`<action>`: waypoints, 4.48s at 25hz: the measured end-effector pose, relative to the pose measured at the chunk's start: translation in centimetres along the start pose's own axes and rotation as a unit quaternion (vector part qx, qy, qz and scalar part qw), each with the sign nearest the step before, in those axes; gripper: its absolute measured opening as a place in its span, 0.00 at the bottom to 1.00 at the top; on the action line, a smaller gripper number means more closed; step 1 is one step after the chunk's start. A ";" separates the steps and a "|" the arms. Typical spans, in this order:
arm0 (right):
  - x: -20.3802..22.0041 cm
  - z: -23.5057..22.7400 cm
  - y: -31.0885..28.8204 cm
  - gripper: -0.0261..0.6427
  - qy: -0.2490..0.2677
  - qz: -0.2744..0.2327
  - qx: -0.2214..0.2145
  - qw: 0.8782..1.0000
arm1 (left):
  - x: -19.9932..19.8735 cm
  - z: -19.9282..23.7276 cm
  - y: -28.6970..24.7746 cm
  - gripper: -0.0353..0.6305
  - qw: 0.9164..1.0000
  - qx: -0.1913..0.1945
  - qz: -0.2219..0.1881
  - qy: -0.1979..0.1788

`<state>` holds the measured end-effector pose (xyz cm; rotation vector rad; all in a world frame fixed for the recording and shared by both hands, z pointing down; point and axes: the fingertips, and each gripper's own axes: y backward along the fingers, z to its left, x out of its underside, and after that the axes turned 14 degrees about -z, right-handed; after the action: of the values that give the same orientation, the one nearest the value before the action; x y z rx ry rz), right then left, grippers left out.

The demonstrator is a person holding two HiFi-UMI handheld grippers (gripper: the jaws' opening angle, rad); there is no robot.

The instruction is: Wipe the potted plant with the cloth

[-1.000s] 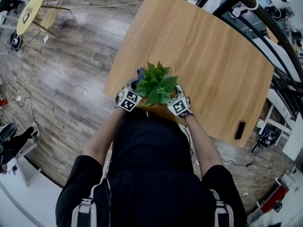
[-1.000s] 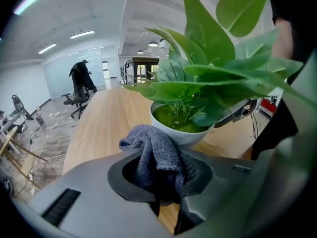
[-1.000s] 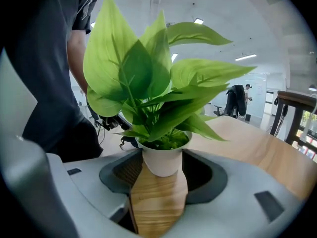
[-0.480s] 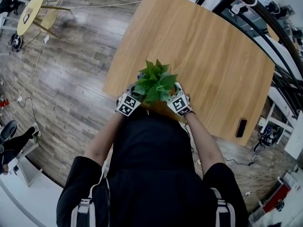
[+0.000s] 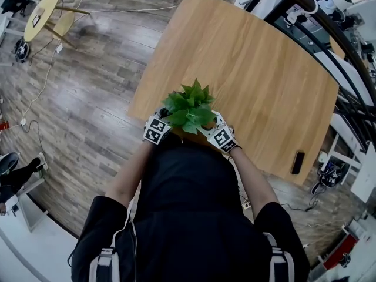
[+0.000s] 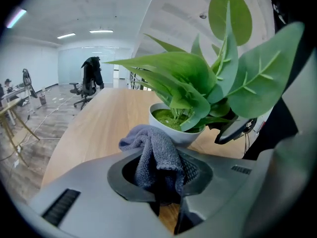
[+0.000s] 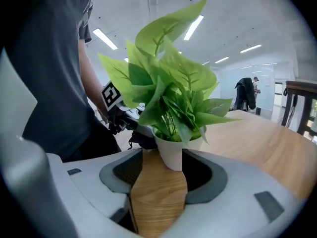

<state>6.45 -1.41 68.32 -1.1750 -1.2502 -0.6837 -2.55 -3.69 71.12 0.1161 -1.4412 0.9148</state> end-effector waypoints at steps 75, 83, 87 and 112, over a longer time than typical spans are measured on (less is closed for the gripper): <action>-1.4 -4.1 -1.5 0.39 0.075 0.027 0.067 0.995 | -1.4 -2.3 0.2 0.22 0.999 0.042 -0.030 0.003; -1.6 -3.9 -1.9 0.39 0.072 0.020 0.071 0.995 | -1.1 -3.7 0.8 0.22 0.997 0.057 -0.040 -0.015; -1.5 -2.6 -1.7 0.39 0.068 0.019 0.053 0.996 | -1.1 -2.7 0.8 0.22 0.998 0.041 -0.044 -0.002; -2.2 -3.7 -2.8 0.39 0.066 0.023 0.078 0.995 | -1.1 -3.4 1.1 0.23 0.998 0.047 -0.041 -0.024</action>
<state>4.68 -6.16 67.41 -1.0112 -1.1413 -0.6091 -0.38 -1.52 69.09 0.2675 -1.4278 0.9181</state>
